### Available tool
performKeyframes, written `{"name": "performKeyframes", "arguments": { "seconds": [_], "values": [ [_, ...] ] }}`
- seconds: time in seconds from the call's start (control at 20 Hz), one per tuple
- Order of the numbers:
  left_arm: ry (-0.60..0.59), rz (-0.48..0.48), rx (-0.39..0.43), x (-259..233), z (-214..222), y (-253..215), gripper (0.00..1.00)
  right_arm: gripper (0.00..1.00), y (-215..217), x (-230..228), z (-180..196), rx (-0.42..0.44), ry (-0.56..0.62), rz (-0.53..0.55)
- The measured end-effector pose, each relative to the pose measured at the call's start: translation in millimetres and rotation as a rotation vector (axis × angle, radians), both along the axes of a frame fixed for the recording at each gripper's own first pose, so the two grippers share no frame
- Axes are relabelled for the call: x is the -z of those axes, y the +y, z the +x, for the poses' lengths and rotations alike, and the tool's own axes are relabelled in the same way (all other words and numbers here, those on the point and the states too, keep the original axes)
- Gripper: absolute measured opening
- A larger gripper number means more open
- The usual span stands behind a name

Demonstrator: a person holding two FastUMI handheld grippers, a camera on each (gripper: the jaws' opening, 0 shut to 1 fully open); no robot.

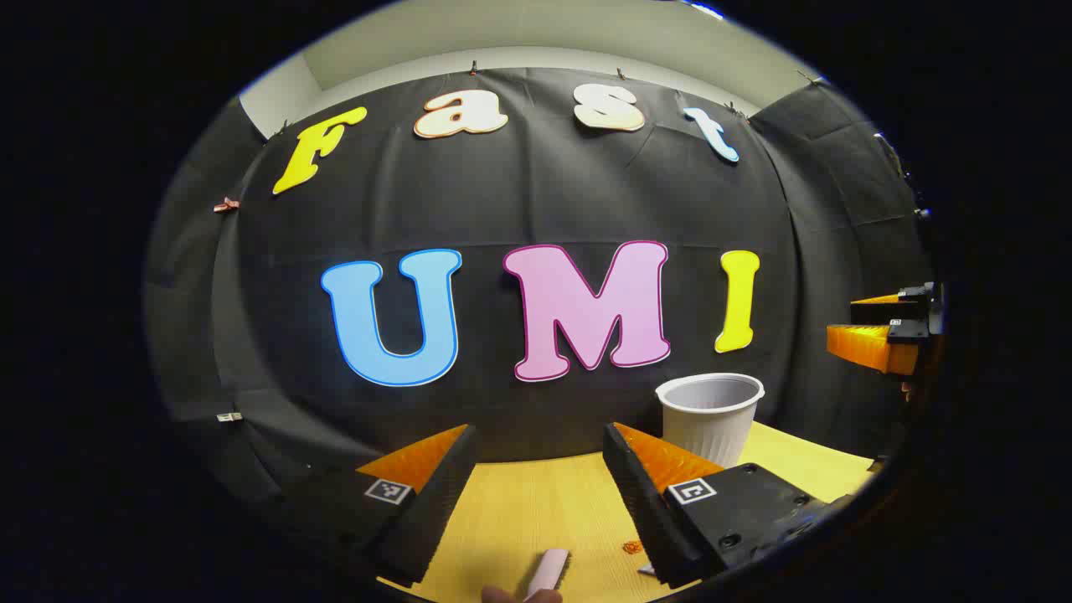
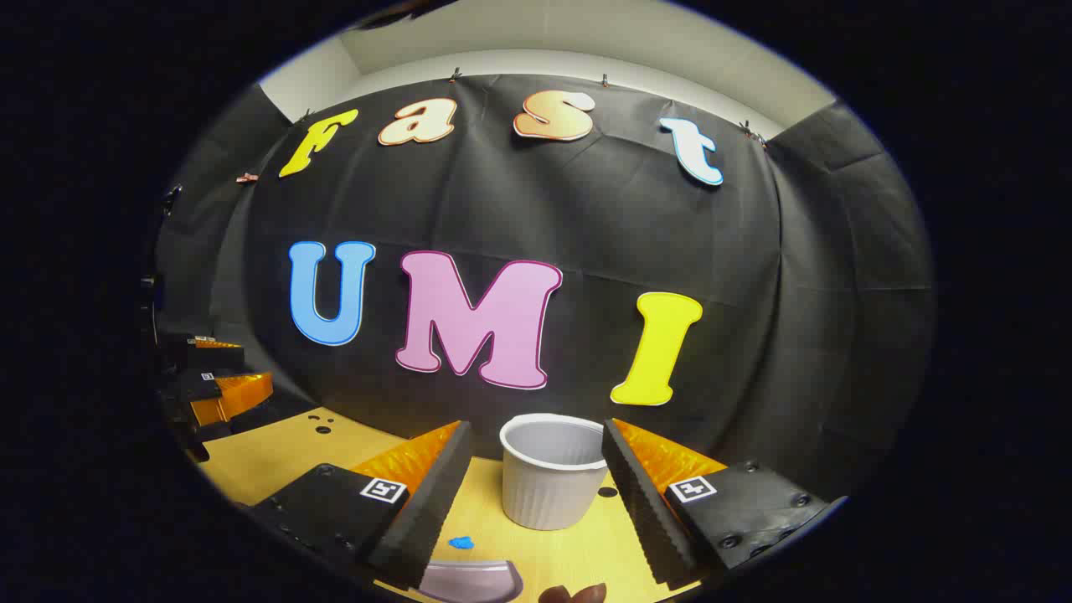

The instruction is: Pick up the small broom and dustpan from the desktop, sweep the trash into the dustpan with the broom, and then empty the trash into the garbage bin.

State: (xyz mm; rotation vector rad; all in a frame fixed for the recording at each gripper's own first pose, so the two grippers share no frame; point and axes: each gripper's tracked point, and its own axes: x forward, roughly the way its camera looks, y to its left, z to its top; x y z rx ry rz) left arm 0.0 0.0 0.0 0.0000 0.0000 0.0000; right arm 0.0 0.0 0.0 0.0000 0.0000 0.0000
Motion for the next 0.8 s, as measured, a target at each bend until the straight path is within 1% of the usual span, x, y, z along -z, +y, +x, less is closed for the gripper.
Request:
{"name": "performKeyframes", "arguments": {
  "seconds": [0.55, 0.7, 0.8],
  "values": [
    [0.006, 0.016, 0.005, 2.9, -3.6, -6.1, 0.95, 0.97, 1.1, 0.8, 2.7, -0.005, 0.015, 0.015],
    [0.007, 0.027, 0.010, 5.7, -6.9, -8.3, 0.95, 0.97, 3.2, 2.4, 2.1, -0.017, 0.020, 0.010],
    [0.007, 0.030, 0.014, 7.6, -8.2, -8.8, 0.98, 0.97, 9.9, 10.9, -1.6, -0.045, 0.046, 0.012]
  ]
}}
